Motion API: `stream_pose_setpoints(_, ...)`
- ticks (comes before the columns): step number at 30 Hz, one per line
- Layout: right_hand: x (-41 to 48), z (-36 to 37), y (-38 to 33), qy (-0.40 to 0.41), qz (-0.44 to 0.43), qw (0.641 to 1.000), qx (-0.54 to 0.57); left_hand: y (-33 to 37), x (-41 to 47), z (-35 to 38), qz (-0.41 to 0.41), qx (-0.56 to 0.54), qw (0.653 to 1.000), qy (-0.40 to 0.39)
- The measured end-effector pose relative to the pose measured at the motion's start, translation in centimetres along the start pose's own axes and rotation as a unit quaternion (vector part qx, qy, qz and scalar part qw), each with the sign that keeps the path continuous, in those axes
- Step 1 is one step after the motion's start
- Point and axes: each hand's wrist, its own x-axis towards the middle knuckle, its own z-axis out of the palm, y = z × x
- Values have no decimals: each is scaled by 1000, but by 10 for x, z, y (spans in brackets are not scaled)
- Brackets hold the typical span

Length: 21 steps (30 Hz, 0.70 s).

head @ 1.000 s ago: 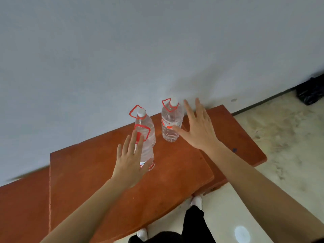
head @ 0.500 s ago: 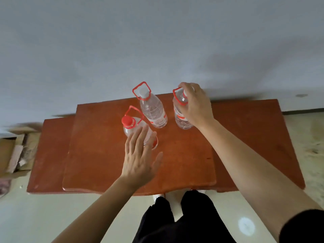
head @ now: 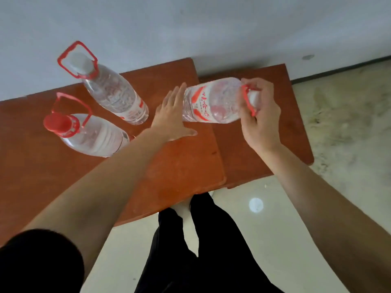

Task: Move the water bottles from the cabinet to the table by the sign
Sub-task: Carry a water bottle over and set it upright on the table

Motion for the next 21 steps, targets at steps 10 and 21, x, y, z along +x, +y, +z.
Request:
stream_pose_setpoints(10, -37, 0, 100, 41, 443, 864, 236, 12, 20, 31, 50, 255, 963, -71)
stream_pose_setpoints(21, -75, 38, 101, -179, 350, 907, -152, -24, -43, 63, 33, 301, 948, -97)
